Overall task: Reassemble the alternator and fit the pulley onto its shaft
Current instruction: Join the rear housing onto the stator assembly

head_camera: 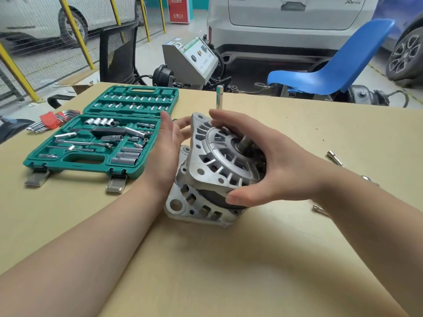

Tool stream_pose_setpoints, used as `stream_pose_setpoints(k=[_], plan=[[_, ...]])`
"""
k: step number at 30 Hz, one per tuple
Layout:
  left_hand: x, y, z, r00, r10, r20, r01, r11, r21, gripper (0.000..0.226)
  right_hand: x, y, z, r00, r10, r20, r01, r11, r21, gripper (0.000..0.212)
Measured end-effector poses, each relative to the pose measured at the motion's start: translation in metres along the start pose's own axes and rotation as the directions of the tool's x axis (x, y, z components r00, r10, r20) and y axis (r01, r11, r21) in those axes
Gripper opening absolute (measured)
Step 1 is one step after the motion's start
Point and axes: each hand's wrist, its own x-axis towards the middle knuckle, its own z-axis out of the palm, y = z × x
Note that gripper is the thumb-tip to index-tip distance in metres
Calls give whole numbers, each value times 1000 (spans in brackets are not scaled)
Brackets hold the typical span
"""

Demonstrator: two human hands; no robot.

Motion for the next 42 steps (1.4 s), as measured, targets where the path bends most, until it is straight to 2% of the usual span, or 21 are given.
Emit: stream_pose_setpoints(k=[7, 10, 13, 18, 25, 28, 31, 33, 35, 39, 42], plan=[[-7, -4, -3, 998, 32, 56, -33, 999, 18, 77, -10, -2, -6, 997, -29, 73, 44, 976, -215, 107], [-5, -5, -4, 996, 37, 80, -43, 997, 68, 73, -22, 3, 2, 1000, -20, -24, 13, 969, -247, 101], [-5, -4, -5, 995, 40, 94, -46, 997, 61, 66, -33, 8, 15, 991, -14, -129, -20, 966, -256, 86], [-10, 0, -1, 995, 53, 80, -56, 998, 38, 52, -41, 13, 26, 989, -18, -150, -21, 967, -255, 76], [-14, 1, 3, 989, 94, 116, -88, 995, -56, 56, -49, 7, 33, 986, 29, -162, -76, 954, -290, 74], [-15, 1, 4, 988, 104, 114, -96, 993, -71, 57, -59, 6, 55, 961, 37, -273, -151, 900, -409, 91], [-15, 2, 7, 993, 114, 23, -112, 991, -68, 44, -65, 4, 81, 915, -99, -391, -149, 819, -554, 114], [-14, 3, 7, 995, 95, 14, -92, 987, -133, 50, -62, 5, 96, 890, -241, -387, -98, 729, -678, 122], [-14, 3, 7, 997, 82, -10, -83, 985, -151, 49, -54, 7, 108, 865, -299, -403, -109, 672, -733, 125], [-19, 2, 10, 995, 6, -95, -20, 990, -140, 39, -36, 13, 113, 785, -390, -481, -150, 634, -759, 104], [-21, -3, 13, 988, 21, -151, -34, 996, -85, 38, -33, 19, 105, 737, -443, -511, -109, 667, -737, 86]])
